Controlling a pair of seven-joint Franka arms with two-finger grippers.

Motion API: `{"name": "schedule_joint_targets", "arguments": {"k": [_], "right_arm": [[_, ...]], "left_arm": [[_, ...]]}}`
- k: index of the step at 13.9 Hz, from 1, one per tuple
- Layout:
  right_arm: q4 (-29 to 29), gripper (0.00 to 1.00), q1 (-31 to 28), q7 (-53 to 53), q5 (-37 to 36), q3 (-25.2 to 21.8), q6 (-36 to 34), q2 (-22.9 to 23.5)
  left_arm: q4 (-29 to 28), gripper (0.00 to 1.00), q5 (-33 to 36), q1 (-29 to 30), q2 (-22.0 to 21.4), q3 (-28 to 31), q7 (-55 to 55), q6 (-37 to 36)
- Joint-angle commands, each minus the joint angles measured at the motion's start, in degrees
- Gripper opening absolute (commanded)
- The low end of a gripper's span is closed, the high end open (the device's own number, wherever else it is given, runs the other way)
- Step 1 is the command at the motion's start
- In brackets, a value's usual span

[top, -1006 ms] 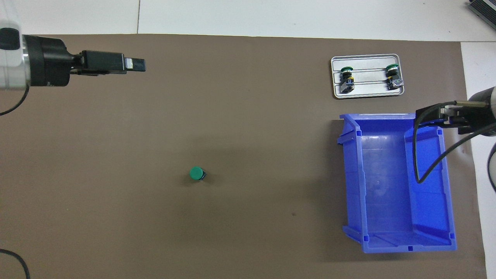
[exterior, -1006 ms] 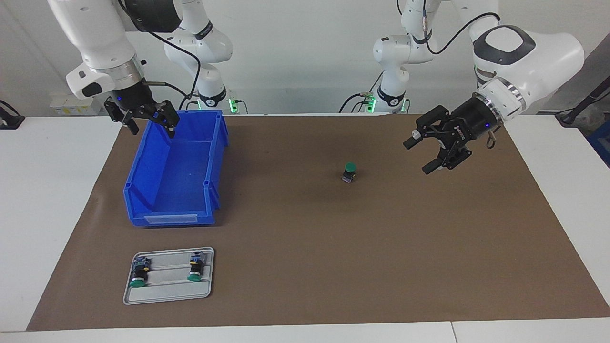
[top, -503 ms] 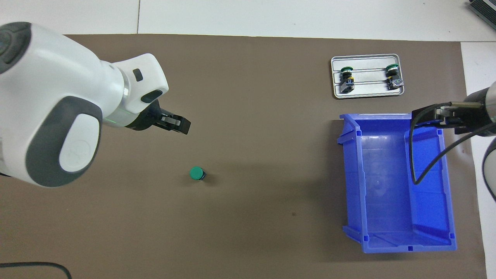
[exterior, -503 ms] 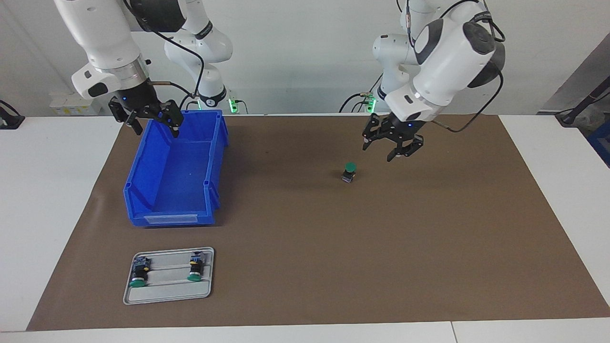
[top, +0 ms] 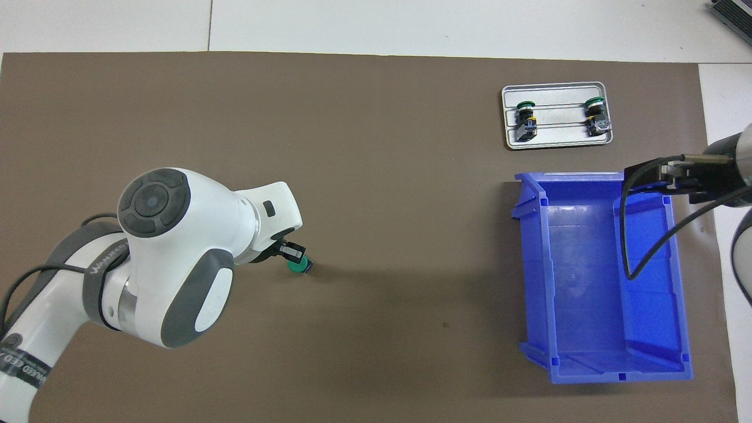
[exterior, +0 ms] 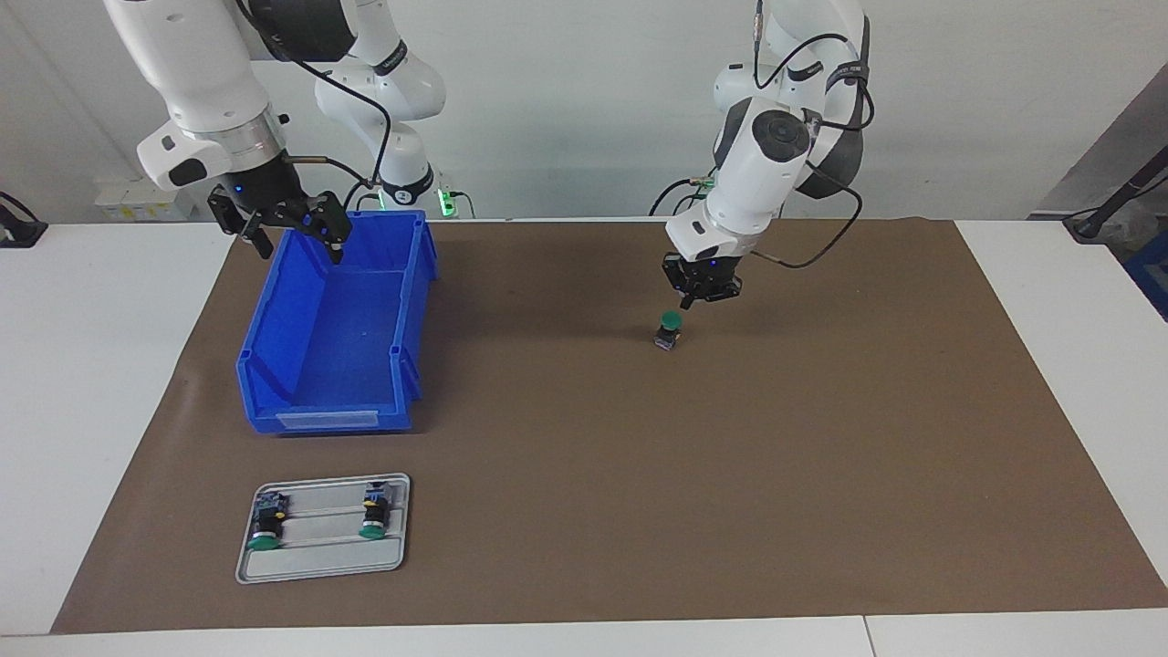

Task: Place and press button with both arms
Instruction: 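Lower the left gripper down onto the top of the black-green part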

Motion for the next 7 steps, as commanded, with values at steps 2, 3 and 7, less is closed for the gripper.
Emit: {"name": "schedule_joint_targets", "arguments": {"k": [2,3,7], "right_arm": [[-1.6,1.00,-0.1,0.3,-0.6,0.3,0.4,-1.3],[-1.6,1.00,-0.1,0.3,-0.6,0.3,0.4,-1.3],[-1.5,1.00,-0.1,0.8,-0.6,0.4,0.4,-1.3]], "left_arm": [[-8.3,0.00,1.2,-1.9,-2.6,0.7,-0.6,10.8],[-8.7,0.00,1.2,-1.8,-2.2,0.7,-0.5,11.3],[-9.1,0.00,1.3,-1.5,-1.1,0.7,0.1,14.0]]}}
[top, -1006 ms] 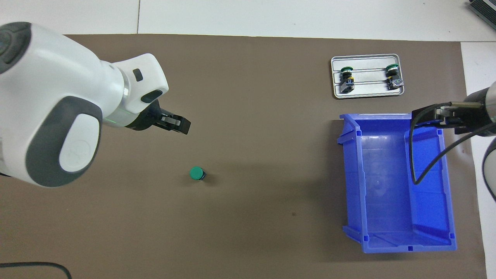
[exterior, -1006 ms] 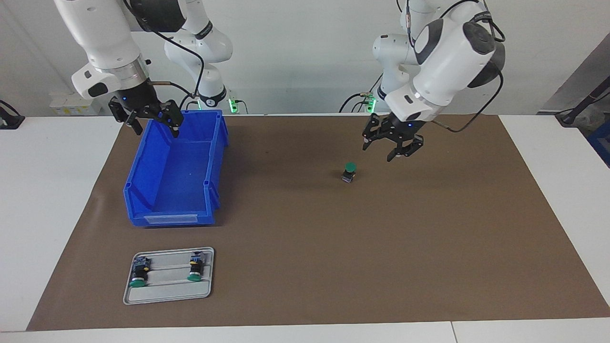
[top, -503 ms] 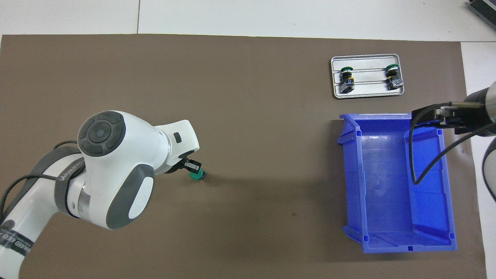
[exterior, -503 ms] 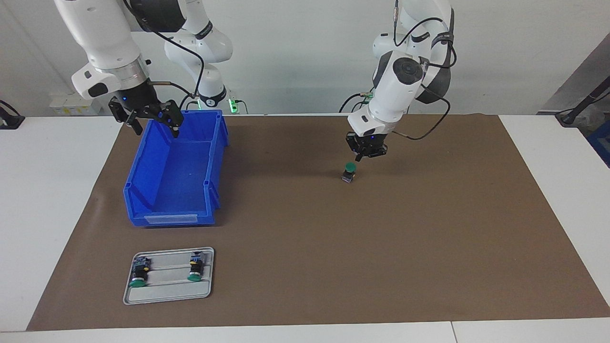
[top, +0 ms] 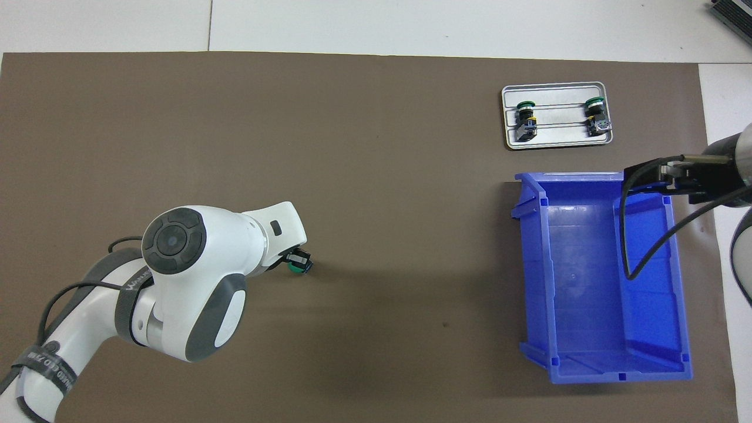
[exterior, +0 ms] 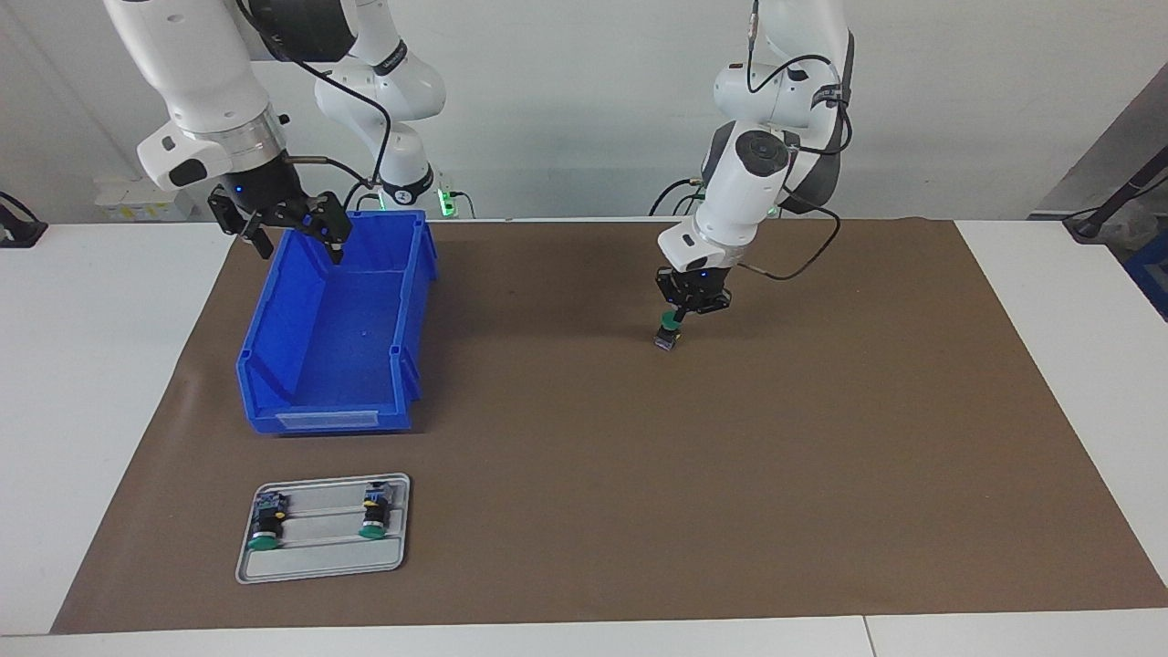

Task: Place and press button with both arms
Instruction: 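Press down on the green top of the part with the left gripper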

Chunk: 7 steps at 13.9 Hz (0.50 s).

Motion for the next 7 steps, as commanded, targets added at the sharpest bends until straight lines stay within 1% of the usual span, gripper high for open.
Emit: {"name": "schedule_joint_targets", "arguments": {"k": [1,4,7], "right_arm": [[-1.4,1.00,-0.1,0.8,-0.6,0.4,0.4,-1.3],[-1.4,1.00,-0.1,1.0,-0.6,0.4,0.5,-1.3],[-1.4,1.00,-0.1,0.9,-0.6,0.4,0.6,-1.3]], "left_arm": [[-2.6,0.00,1.2,-0.9,-0.9,0.5,0.0,1.9],[-4.6,0.00,1.2,-1.3,-0.9,0.4,0.0,3.0],[-4.7,0.00,1.2,-1.9,-0.9,0.4,-0.1,2.7]]}}
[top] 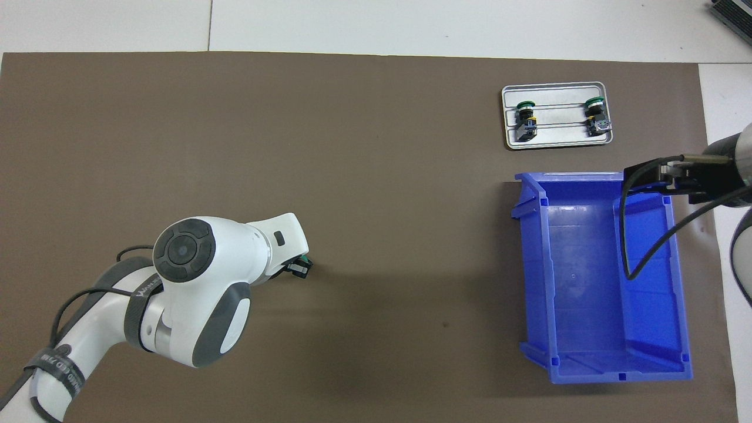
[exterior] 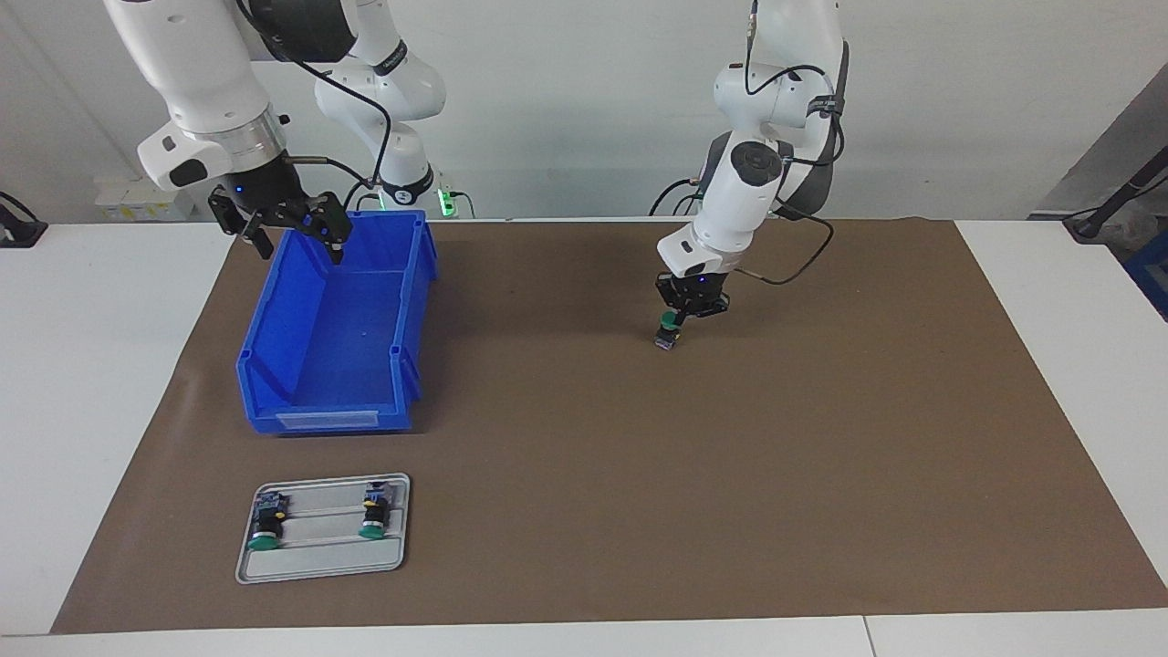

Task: Place and press button with both arms
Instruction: 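Press down on the green top of the part with the left gripper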

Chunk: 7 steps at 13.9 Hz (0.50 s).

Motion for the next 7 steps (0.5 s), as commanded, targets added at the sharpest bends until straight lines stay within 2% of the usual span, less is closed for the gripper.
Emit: {"name": "schedule_joint_targets", "arguments": {"k": [1,7], "right_arm": [[-1.5,1.00,-0.1,0.9,-0.6,0.4,0.6,-1.3],[-1.5,1.00,-0.1,0.9,-0.6,0.4,0.6,-1.3]], "left_arm": [[-1.4,0.00,1.1,-1.5,-0.9,0.7,-0.2,1.5],[-2.7,0.00,1.1,-1.7,-1.2,0.7,-0.2,1.0]]}}
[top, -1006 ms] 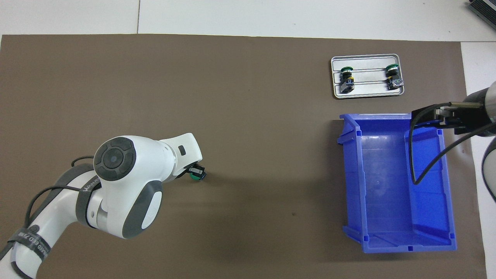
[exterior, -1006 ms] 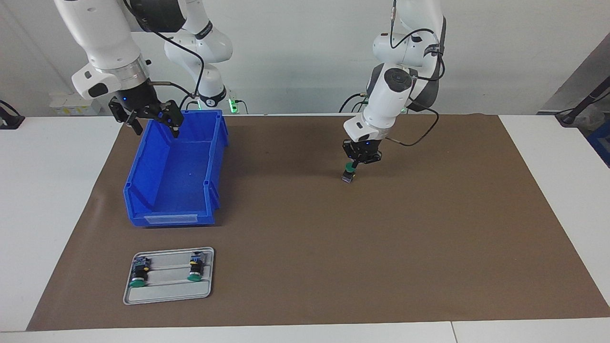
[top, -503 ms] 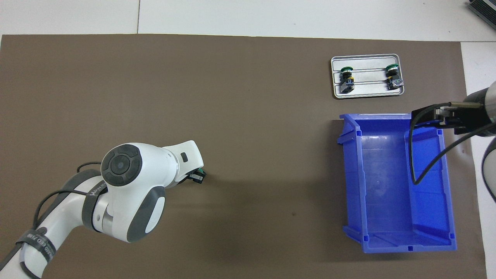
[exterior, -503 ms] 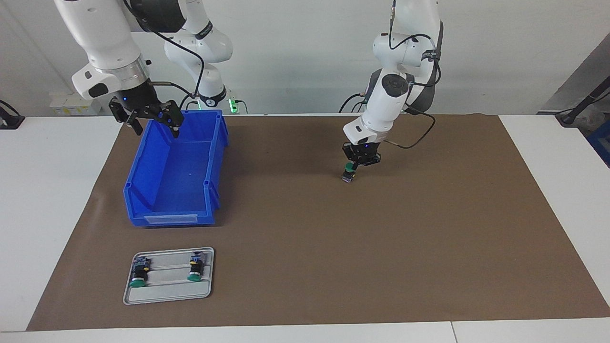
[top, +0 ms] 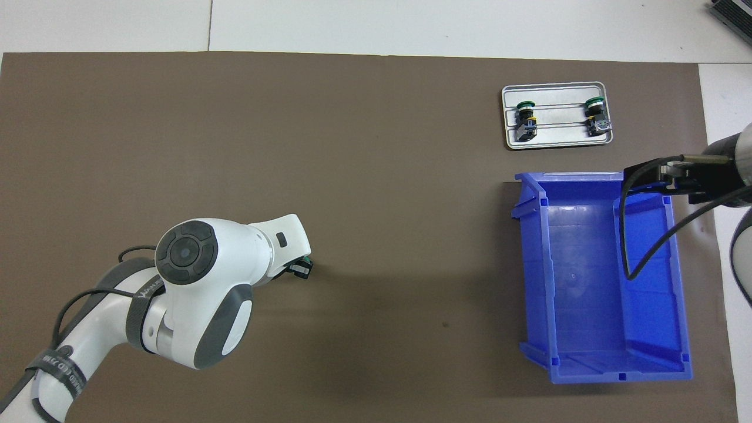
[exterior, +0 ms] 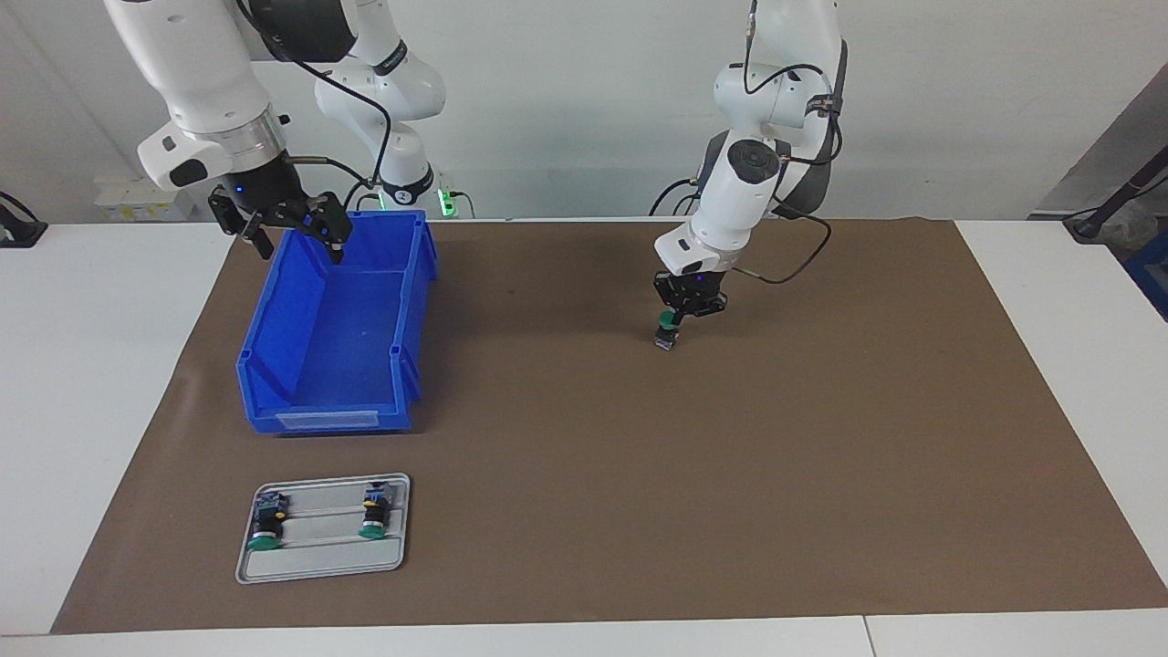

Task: Place and press button with both arms
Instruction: 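Press down on the green top of the part with the left gripper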

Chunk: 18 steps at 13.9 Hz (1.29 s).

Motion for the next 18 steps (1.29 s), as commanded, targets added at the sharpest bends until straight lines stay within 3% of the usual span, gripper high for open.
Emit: {"name": "schedule_joint_targets", "arguments": {"k": [1,7,10,14,18], "right_arm": [[-1.5,1.00,-0.2,0.9,-0.6,0.4,0.6,-1.3],[-1.5,1.00,-0.1,0.9,-0.6,0.4,0.8,-1.3],[-1.5,1.00,-0.1,0.8,-0.6,0.4,1.1,-1.3],[-1.4,1.00,-0.1,0.8,-0.6,0.4,1.3,-1.3],[-1.4,1.00,0.0,1.3,-0.6,1.2,1.3,-1.2]], "left_arm": [[-3.3,0.00,1.0,-1.6,-1.2,0.7,-0.2,1.0],[-3.8,0.00,1.0,-2.0,-0.7,0.7,0.0,1.9],[3.3,0.00,1.0,-1.0,2.0,0.9,0.1,-1.9],[8.3,0.00,1.1,1.3,2.5,1.5,0.2,-6.2],[22.1,0.00,9.1,7.2,6.0,1.5,1.6,-23.4]]}}
